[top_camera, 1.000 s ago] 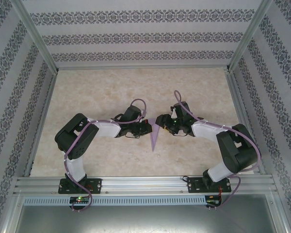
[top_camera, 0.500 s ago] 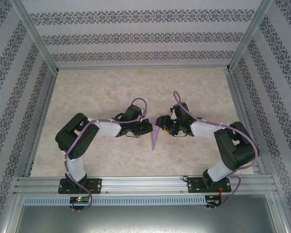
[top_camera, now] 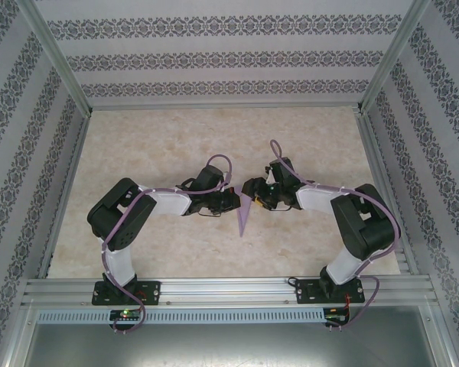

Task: Fold a paper plane with a square sheet of paper (fold left side to right side)
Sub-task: Fold the wing for the fifth time at the center of the table.

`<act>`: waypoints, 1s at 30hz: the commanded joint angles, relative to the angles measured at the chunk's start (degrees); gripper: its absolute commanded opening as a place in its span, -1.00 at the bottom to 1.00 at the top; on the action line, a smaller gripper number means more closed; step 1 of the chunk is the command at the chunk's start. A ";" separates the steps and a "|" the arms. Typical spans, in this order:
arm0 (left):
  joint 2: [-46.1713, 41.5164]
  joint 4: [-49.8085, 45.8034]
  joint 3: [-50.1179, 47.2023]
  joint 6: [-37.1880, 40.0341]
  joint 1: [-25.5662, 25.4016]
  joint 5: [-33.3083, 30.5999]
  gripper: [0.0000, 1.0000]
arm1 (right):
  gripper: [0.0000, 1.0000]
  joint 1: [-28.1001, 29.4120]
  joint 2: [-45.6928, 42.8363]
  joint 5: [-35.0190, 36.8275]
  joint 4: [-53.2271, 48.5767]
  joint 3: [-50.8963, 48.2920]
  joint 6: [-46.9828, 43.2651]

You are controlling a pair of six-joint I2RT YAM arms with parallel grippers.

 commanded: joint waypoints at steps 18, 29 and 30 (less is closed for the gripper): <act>-0.69 -1.47 -0.48 1.68 1.37 -1.06 -1.00 | 0.21 1.57 3.61 -0.68 0.65 2.87 1.36; -0.61 -1.21 -0.56 1.77 1.37 -0.99 -1.00 | 0.22 2.12 4.20 -0.51 0.82 3.51 1.48; -0.63 -1.29 -0.56 1.82 1.46 -0.98 -1.00 | 0.23 2.13 4.46 -0.53 0.50 3.60 1.48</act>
